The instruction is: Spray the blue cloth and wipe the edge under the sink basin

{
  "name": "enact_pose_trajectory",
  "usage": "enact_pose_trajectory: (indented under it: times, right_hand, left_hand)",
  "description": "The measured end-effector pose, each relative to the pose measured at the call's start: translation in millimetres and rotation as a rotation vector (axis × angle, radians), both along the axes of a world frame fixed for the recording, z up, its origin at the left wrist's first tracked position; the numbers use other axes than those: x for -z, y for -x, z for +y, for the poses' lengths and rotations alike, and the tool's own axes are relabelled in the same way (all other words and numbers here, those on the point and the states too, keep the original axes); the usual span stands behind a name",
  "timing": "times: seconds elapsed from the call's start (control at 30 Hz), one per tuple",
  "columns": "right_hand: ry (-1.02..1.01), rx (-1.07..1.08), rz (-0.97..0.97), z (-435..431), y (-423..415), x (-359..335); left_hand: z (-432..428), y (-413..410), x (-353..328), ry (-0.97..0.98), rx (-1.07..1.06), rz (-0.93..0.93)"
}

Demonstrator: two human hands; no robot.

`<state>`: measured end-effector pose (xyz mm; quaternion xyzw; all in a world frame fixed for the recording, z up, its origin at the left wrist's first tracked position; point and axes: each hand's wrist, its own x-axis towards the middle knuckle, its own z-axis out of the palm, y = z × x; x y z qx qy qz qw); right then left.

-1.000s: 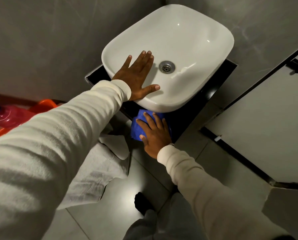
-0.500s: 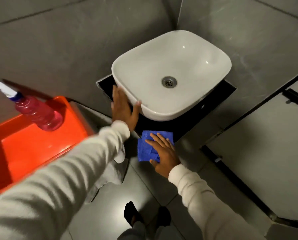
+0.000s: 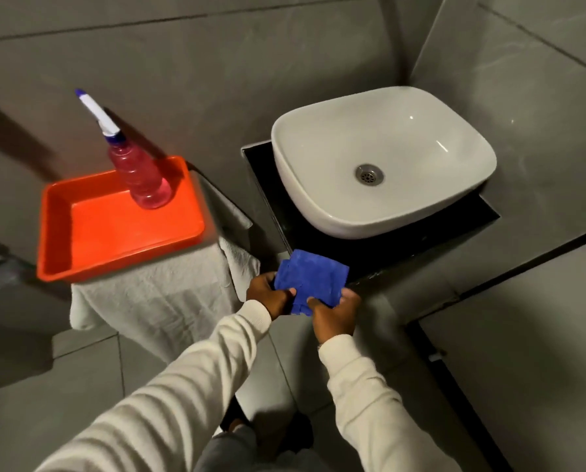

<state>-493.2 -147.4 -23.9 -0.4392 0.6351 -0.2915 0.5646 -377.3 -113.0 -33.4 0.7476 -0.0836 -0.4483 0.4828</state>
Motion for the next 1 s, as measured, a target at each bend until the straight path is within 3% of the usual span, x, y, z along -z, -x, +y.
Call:
enact_pose_trajectory:
  times: [0.1, 0.27, 0.4, 0.6, 0.73, 0.9, 1.0]
  right_hand:
    - [-0.184, 0.062, -0.159, 10, -3, -6]
    - [0.026, -0.069, -0.226, 32, -47, -29]
    - [0.092, -0.253, -0.317, 49, -142, -42]
    - [0.214, -0.548, -0.148, 76, -297, -41]
    - [0.272, -0.660, 0.033, 79, -354, -30]
    - [0.243, -0.832, 0.262, 90, -373, -10]
    - [0.298, -0.884, 0.276, 80, -375, -16]
  left_hand:
    - [18, -3, -9, 0.091, -0.009, 0.023]
    - [56, -44, -38, 0.306, -0.099, 0.110]
    - [97, -119, -56, 0.342, -0.262, 0.067]
    - [142, -246, -66, 0.187, -0.502, -0.193]
    - [152, -293, -64, -0.085, -0.426, -0.294]
    - [164, -317, -55, -0.157, -0.298, -0.238]
    - [163, -318, -63, -0.224, -0.263, -0.354]
